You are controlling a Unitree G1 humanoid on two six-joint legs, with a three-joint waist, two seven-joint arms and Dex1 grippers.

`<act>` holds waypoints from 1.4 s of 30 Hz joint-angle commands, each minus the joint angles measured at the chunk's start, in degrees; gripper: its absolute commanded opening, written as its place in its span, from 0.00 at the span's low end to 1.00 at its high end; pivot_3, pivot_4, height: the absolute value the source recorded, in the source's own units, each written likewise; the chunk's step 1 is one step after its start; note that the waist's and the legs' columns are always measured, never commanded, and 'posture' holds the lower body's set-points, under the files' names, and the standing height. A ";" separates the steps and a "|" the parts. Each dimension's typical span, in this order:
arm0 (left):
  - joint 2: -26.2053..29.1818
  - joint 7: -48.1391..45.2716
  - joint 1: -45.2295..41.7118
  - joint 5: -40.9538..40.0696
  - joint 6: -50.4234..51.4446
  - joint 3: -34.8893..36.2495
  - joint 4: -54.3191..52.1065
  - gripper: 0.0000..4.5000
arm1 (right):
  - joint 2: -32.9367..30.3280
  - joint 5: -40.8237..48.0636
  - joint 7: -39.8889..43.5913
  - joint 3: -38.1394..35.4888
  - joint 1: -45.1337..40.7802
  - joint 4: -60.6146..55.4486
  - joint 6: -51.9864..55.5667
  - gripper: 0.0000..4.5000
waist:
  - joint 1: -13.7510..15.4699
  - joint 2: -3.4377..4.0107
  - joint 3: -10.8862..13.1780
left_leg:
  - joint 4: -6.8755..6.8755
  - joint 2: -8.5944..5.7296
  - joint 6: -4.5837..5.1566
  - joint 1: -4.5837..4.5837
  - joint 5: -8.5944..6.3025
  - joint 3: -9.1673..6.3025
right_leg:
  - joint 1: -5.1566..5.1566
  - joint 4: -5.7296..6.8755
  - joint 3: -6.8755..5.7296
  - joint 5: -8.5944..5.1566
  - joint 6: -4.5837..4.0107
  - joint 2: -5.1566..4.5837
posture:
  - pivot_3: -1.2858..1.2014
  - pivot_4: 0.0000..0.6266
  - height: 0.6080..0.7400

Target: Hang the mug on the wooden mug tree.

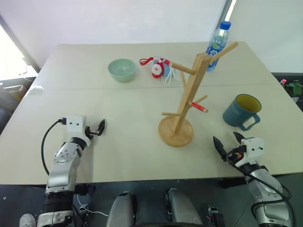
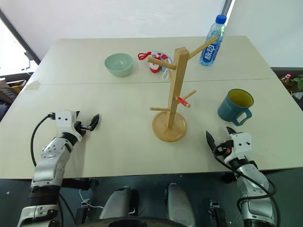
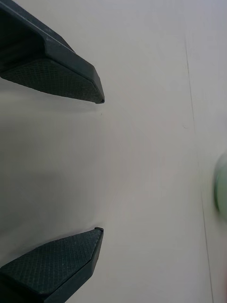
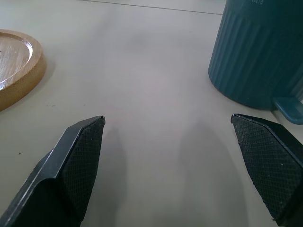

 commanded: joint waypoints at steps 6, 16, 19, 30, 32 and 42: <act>0.44 -0.25 0.04 -0.24 0.16 0.34 -2.12 1.00 | 0.31 0.17 -0.76 -0.83 0.67 -1.98 -0.67 0.98 | 0.00 0.00 0.00 | 0.00 0.00 0.00 0.00 0.00 0.00 | 0.00 0.00 0.00 0.00 0.00 0.00 | 0.52 0.24 1.00; 2.72 -15.71 1.75 -4.45 0.10 -6.65 -7.87 1.00 | 0.97 1.00 -3.43 -2.88 3.27 -4.32 -0.95 0.98 | 0.00 0.00 0.00 | -0.01 -0.06 -0.01 -0.06 0.00 0.03 | -0.01 -0.07 -0.02 0.00 0.00 -0.18 | 0.52 0.24 1.00; 4.71 -23.63 3.56 -8.11 1.00 -9.27 -12.33 1.00 | 1.14 1.52 -4.27 -3.94 3.58 -4.85 -1.26 0.98 | -0.07 0.00 0.00 | -0.06 -0.07 -0.02 -0.08 -0.01 0.06 | -0.04 -0.14 0.00 0.00 -0.01 -0.28 | 0.52 0.24 1.00; 13.27 -41.70 5.29 -14.67 4.55 -18.57 -24.39 1.00 | 2.06 0.24 -12.28 -10.04 0.21 -2.71 -3.61 0.98 | -0.05 0.13 -0.06 | -0.66 -0.10 -0.02 -0.13 0.02 0.29 | -0.50 -0.16 0.01 -0.07 -0.13 -0.38 | 0.52 0.24 1.00; 13.17 -41.64 4.43 -14.51 4.96 -19.15 -25.16 1.00 | 2.05 -0.07 -13.18 -10.33 -0.79 -2.02 -3.71 0.98 | -0.03 0.13 -0.06 | -0.62 -0.13 -0.01 -0.13 0.02 0.31 | -0.49 -0.16 0.02 -0.07 -0.13 -0.36 | 0.52 0.24 1.00; 11.14 -39.36 1.63 -13.97 5.02 -20.48 -27.08 1.00 | 2.22 -1.91 -18.12 -10.83 -5.50 3.22 -3.62 0.98 | -0.14 0.12 -0.06 | -0.57 -0.11 0.01 -0.05 0.03 0.34 | -0.44 -0.12 0.11 -0.06 -0.09 0.29 | 0.52 0.24 1.00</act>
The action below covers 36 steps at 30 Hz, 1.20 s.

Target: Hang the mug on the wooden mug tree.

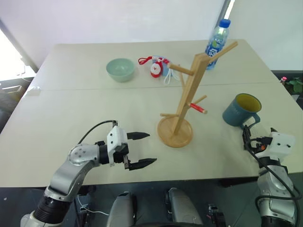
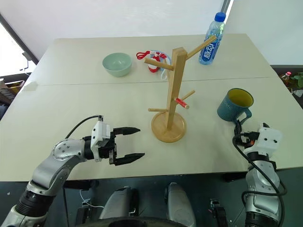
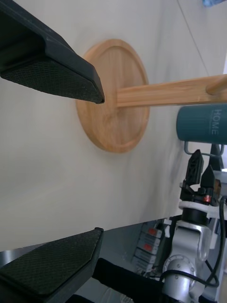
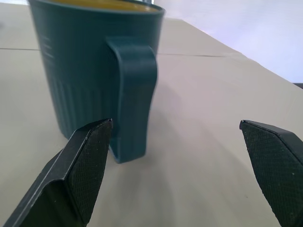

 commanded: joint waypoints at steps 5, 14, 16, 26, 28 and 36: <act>-0.40 0.64 -0.74 -0.86 -0.14 -0.30 -3.36 1.00 | -0.30 -0.27 -2.16 -1.52 -2.81 1.81 -0.97 0.98 | -0.12 0.00 0.00 | 0.02 0.02 0.00 0.05 0.00 -0.02 | 0.01 0.07 0.02 0.00 -0.01 0.09 | 0.52 0.24 1.00; -0.78 1.08 -0.87 -0.98 0.47 -0.67 -3.50 1.00 | -0.24 0.69 -3.19 -1.40 -6.74 4.34 0.45 0.98 | -0.12 0.00 0.00 | 0.06 0.02 0.00 0.07 0.01 0.00 | 0.02 0.14 0.06 0.00 0.00 0.10 | 0.52 0.24 1.00; -0.80 1.22 -0.83 -0.92 0.51 -0.69 -3.66 1.00 | -0.14 1.31 -3.13 -1.41 -7.39 4.70 1.30 0.98 | -0.12 0.00 0.00 | 0.06 0.02 0.00 0.07 0.01 0.00 | 0.02 0.15 0.06 0.01 0.00 0.11 | 0.52 0.24 1.00; -0.47 2.85 0.07 -0.92 0.77 -0.41 -4.72 1.00 | 0.62 4.39 -1.77 -0.81 -8.94 4.97 3.16 0.10 | -0.11 0.00 0.00 | 0.09 0.02 0.00 0.07 0.01 -0.01 | 0.04 0.18 0.08 0.01 0.01 0.11 | 0.52 0.24 1.00; -0.41 3.14 0.20 -0.76 0.68 -0.32 -4.79 1.00 | 0.71 4.74 -1.20 -0.47 -9.18 4.73 3.45 0.03 | -0.13 0.00 0.00 | 0.09 0.02 0.00 0.08 0.01 -0.01 | 0.04 0.18 0.08 0.01 0.01 0.11 | 0.52 0.24 1.00; 1.03 4.37 1.65 -0.19 -0.55 2.51 -2.84 1.00 | -6.50 -3.84 6.79 7.65 -3.66 -6.71 1.89 0.03 | -0.18 0.05 -0.02 | 0.09 0.02 0.00 0.08 0.01 -0.01 | 0.04 0.21 0.08 0.01 0.01 0.13 | 0.52 0.24 1.00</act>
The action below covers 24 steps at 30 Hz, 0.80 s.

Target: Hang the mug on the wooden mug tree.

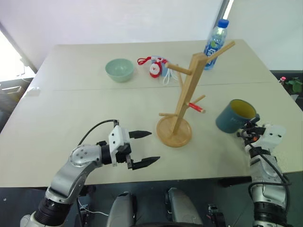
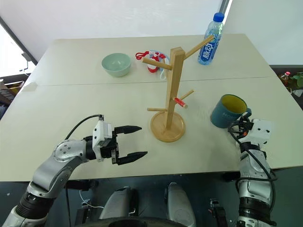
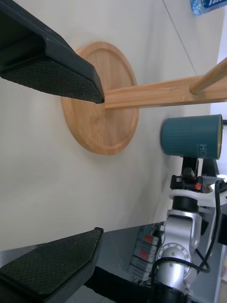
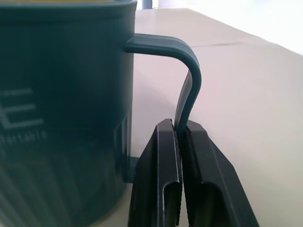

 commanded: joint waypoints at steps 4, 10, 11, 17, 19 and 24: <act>2.11 -0.52 0.18 0.39 -3.02 5.08 3.71 1.00 | -12.89 -6.25 14.41 6.34 5.86 -18.77 -3.51 0.03 | 0.04 0.02 0.00 | 0.01 0.00 0.00 0.05 0.00 0.00 | 0.00 0.04 0.00 0.00 0.00 0.05 | 0.52 0.24 1.00; 2.16 -2.10 -2.78 -0.16 -4.08 5.82 7.64 1.00 | -21.42 -5.24 23.15 5.18 10.99 -31.33 -1.54 0.03 | 0.41 -0.08 0.02 | 0.23 -0.01 0.00 -0.01 0.00 -0.01 | 0.11 0.06 -0.13 -0.01 0.01 0.04 | 0.52 0.24 1.00; 2.05 -2.27 -3.23 -0.30 -4.16 5.89 8.08 1.00 | -21.98 -5.34 23.78 4.94 11.29 -32.57 -1.38 0.03 | 0.35 -0.11 0.02 | 0.29 -0.01 0.00 -0.01 0.00 -0.02 | 0.15 0.06 -0.14 -0.01 0.01 0.03 | 0.52 0.24 1.00; 1.68 -3.65 -5.73 -1.14 -4.13 6.47 9.98 1.00 | -23.20 -5.56 25.24 3.13 10.70 -39.07 1.03 0.03 | 0.28 -0.14 0.05 | 0.51 0.00 0.00 -0.01 -0.01 -0.12 | 0.24 0.07 -0.13 0.00 0.01 0.01 | 0.52 0.24 1.00; 1.59 -4.15 -6.95 -1.68 -3.88 6.79 10.48 1.00 | -23.72 -5.26 25.40 2.35 9.90 -42.03 2.74 0.03 | 0.30 -0.15 0.05 | 0.54 0.00 0.00 -0.01 -0.01 -0.15 | 0.27 0.10 -0.14 0.00 0.01 0.03 | 0.52 0.24 1.00; 1.91 -5.27 -8.54 -3.42 -2.89 7.62 10.25 1.00 | -23.91 -5.05 25.55 1.62 7.50 -45.26 5.72 0.03 | 0.30 -0.15 0.05 | 0.58 0.00 0.00 0.02 -0.01 -0.20 | 0.36 0.09 -0.17 0.00 0.01 0.03 | 0.52 0.24 1.00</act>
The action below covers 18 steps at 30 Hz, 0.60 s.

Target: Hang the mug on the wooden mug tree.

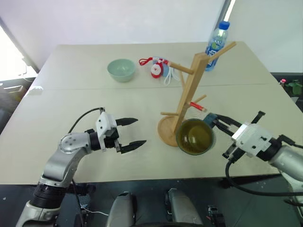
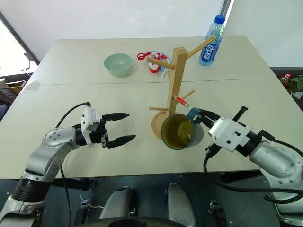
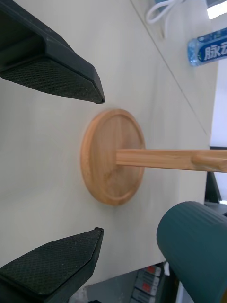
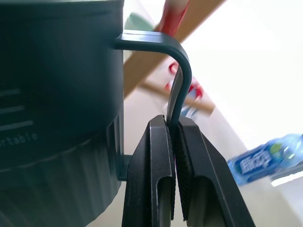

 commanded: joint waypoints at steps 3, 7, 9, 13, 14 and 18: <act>0.43 -1.24 -1.55 -3.14 1.19 2.18 -1.46 1.00 | -0.61 0.84 0.33 -1.76 -2.15 -3.91 2.25 0.03 | 0.00 0.00 0.00 | 0.00 0.00 0.00 -0.01 0.00 0.00 | 0.01 -0.01 0.00 0.00 0.00 -0.01 | 0.52 0.24 1.00; 0.55 -1.61 -2.47 -4.24 2.29 2.46 -2.14 1.00 | -0.52 0.79 0.43 -1.47 -3.81 -4.44 3.37 0.03 | -0.01 -0.02 0.01 | 0.01 -0.01 0.00 0.00 0.00 -0.01 | 0.03 -0.01 0.00 0.00 0.00 -0.01 | 0.52 0.24 1.00; 0.56 -1.63 -3.08 -4.94 2.85 2.76 -2.36 1.00 | -0.44 0.66 0.38 -0.91 -4.76 -4.71 4.11 0.03 | 0.00 -0.02 0.01 | 0.03 -0.01 0.00 0.00 0.00 -0.01 | 0.04 0.00 0.00 0.00 0.00 0.00 | 0.52 0.24 1.00; 0.73 -1.59 -4.25 -7.77 5.04 3.90 -3.89 1.00 | -0.47 0.40 0.39 0.50 -6.75 -4.99 5.54 0.03 | -0.02 -0.02 0.01 | 0.03 -0.01 0.00 0.00 0.00 -0.02 | 0.04 -0.01 -0.02 0.00 0.00 -0.01 | 0.52 0.24 1.00; 0.78 -1.49 -4.70 -8.79 5.88 4.34 -4.47 1.00 | -0.46 0.21 0.30 1.03 -7.38 -4.89 5.93 0.03 | -0.02 -0.02 0.01 | 0.03 -0.01 0.00 0.00 0.00 -0.03 | 0.04 -0.01 -0.02 0.00 0.00 0.00 | 0.52 0.24 1.00; 1.33 -0.58 -7.01 -14.72 10.48 6.59 -7.58 1.00 | -0.17 -0.84 -0.19 3.49 -9.64 -3.90 7.52 0.03 | -0.04 -0.04 0.02 | 0.03 -0.01 0.00 0.00 0.00 -0.04 | 0.05 0.00 -0.02 0.00 0.01 0.00 | 0.52 0.24 1.00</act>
